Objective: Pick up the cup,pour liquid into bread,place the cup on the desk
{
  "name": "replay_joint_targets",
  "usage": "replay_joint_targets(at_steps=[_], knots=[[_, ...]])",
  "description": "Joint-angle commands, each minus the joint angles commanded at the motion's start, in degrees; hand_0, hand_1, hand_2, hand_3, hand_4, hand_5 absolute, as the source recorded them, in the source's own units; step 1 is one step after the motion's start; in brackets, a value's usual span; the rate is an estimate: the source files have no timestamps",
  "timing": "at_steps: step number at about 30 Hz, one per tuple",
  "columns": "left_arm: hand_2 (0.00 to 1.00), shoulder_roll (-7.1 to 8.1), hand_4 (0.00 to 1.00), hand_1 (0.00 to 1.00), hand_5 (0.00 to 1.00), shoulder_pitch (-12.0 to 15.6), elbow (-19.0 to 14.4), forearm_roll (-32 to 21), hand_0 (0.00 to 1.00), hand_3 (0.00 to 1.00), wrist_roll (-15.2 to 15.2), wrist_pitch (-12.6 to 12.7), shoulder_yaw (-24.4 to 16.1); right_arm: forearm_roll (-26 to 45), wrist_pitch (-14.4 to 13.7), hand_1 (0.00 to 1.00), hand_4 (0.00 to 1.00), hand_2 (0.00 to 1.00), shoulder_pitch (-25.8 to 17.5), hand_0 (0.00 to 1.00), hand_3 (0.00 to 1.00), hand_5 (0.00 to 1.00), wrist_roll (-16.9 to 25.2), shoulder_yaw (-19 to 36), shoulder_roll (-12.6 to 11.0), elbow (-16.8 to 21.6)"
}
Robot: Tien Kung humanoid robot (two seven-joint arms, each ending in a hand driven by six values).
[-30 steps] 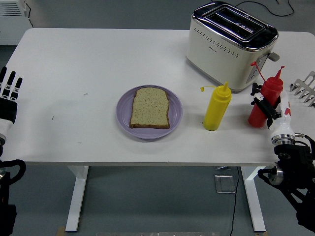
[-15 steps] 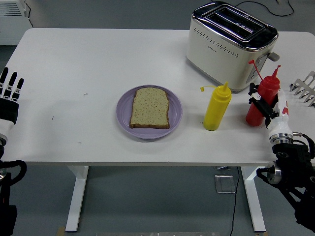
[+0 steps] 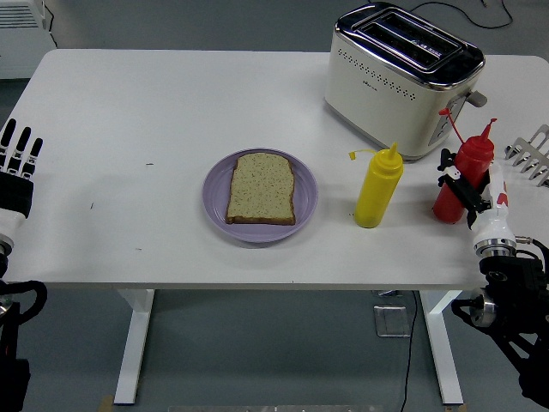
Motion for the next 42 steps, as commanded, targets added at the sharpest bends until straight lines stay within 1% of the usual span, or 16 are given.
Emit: replay_joint_targets(at_steps=[6, 21, 30, 31, 36, 37, 42], knots=[[0.736, 0.02, 0.545, 0.738, 0.998, -0.2, 0.0, 0.0, 0.788, 0.695, 0.0, 0.0, -0.3, -0.1, 0.0, 0.256, 0.667, 0.353, -0.3, 0.301, 0.379, 0.308, 0.0, 0.0, -0.3, 0.3], [0.736, -0.05, 0.546, 0.738, 0.998, -0.2, 0.0, 0.0, 0.788, 0.695, 0.0, 0.0, -0.2, -0.3, 0.1, 0.261, 0.672, 0.358, 0.3, 0.305, 0.380, 0.308, 0.0, -0.8, 0.3, 0.4], [0.736, -0.01, 0.547, 0.738, 0.998, -0.3, 0.0, 0.0, 0.788, 0.695, 0.0, 0.1, -0.4, -0.4, 0.1, 0.262, 0.673, 0.360, -0.1, 0.306, 0.381, 0.308, -0.3, -0.7, 0.0, 0.1], [0.735, -0.01, 0.547, 0.737, 0.998, -0.3, 0.0, 0.0, 0.788, 0.695, 0.0, 0.0, -0.4, -0.5, 0.1, 0.276, 0.675, 0.379, -0.1, 0.316, 0.391, 0.309, -0.3, -0.7, 0.0, 0.1], [0.735, -0.02, 0.547, 0.737, 0.998, -0.3, 0.0, -0.1, 0.788, 0.695, 0.0, 0.1, -0.3, -1.5, 0.0, 0.276, 0.675, 0.379, -0.2, 0.316, 0.391, 0.309, -1.0, -0.6, -0.1, 0.2], [0.735, -0.02, 0.546, 0.738, 0.998, -0.3, 0.0, 0.0, 0.788, 0.695, 0.0, 0.1, -0.3, -1.7, 0.0, 0.440, 0.690, 0.463, -0.2, 0.429, 0.516, 0.301, -1.1, -0.6, -0.1, 0.2], [0.735, -0.03, 0.546, 0.738, 0.998, -0.3, 0.0, 0.0, 0.788, 0.695, 0.0, 0.1, -0.4, -3.2, -0.4, 0.440, 0.690, 0.463, -0.6, 0.429, 0.516, 0.301, -1.8, -0.5, -0.3, 0.4]])
